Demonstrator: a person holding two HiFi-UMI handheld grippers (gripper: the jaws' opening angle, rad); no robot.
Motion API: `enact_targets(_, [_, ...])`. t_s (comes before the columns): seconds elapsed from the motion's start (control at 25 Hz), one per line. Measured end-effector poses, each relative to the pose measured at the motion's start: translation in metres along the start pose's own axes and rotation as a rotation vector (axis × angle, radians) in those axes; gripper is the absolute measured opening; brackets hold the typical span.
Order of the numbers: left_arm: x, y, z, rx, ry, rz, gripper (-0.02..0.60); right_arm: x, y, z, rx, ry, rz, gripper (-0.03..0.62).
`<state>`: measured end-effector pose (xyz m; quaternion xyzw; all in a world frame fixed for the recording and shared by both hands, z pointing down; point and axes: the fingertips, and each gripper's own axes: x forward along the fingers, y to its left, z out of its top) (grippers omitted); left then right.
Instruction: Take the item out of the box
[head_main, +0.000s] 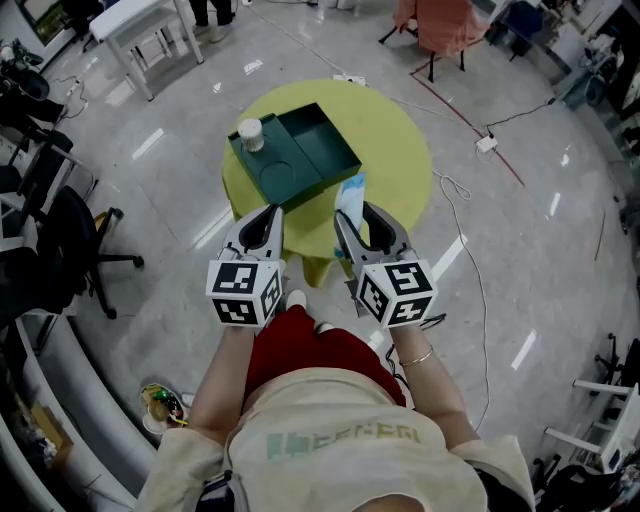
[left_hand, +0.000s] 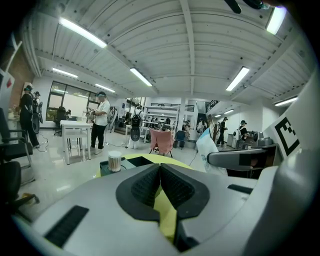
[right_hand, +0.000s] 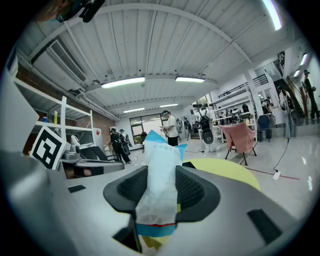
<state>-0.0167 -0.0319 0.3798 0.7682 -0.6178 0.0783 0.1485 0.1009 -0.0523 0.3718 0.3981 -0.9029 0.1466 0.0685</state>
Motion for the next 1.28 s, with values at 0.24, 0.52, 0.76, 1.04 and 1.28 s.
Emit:
enact_targets(0.24, [-0.002, -0.007, 0.001, 0.003, -0.001, -0.002, 0.025, -0.006, 0.007, 0.003, -0.057, 0.006, 0.016, 0.199])
enact_targets(0.52, [-0.006, 0.003, 0.001, -0.004, -0.007, 0.009, 0.025, 0.000, 0.013, 0.001, -0.091, 0.023, 0.006, 0.198])
enact_targets(0.76, [-0.010, 0.008, 0.002, -0.007, -0.014, 0.015, 0.025, 0.002, 0.020, 0.001, -0.118, 0.030, 0.009, 0.198])
enact_targets(1.04, [-0.016, 0.005, 0.001, -0.005, -0.016, 0.018, 0.025, -0.002, 0.023, 0.001, -0.127, 0.025, 0.006, 0.198])
enact_targets(1.28, [-0.019, 0.000, 0.000, 0.001, -0.016, 0.011, 0.025, -0.008, 0.023, 0.000, -0.125, 0.024, 0.004, 0.198])
